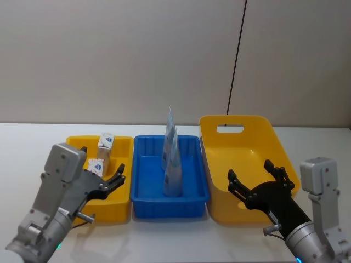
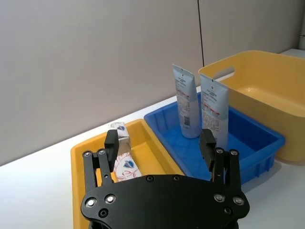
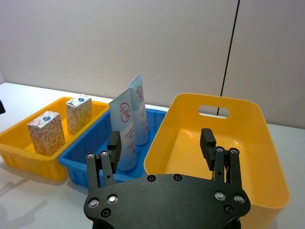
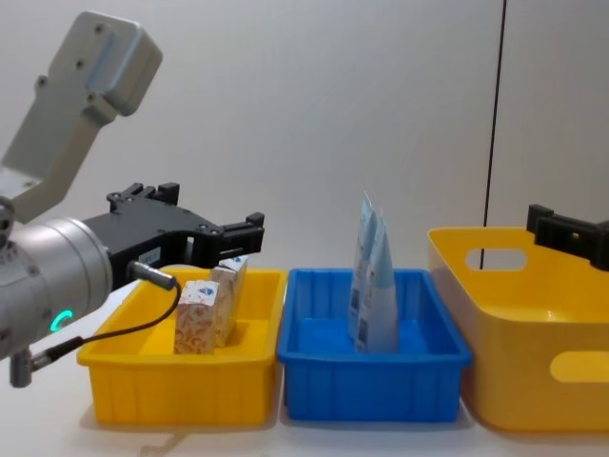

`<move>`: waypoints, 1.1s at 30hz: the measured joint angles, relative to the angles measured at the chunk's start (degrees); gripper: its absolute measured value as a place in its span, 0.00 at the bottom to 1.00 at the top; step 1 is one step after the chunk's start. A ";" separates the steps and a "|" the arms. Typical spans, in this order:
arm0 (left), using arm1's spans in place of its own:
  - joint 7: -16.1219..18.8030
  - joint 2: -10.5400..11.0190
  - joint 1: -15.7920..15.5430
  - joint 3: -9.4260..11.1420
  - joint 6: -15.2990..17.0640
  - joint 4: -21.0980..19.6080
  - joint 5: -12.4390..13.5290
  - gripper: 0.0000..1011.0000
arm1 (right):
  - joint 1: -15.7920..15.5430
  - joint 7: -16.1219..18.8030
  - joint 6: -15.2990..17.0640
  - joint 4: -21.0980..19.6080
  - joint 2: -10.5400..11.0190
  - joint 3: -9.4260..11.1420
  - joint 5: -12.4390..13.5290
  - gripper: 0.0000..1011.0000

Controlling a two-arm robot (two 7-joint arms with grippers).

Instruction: Bimanual collaborative sorting of washing and personal care products

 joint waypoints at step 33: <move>14.85 -10.20 0.62 1.04 19.35 0.11 5.96 0.99 | 0.00 0.00 0.00 0.00 0.00 0.00 0.00 0.99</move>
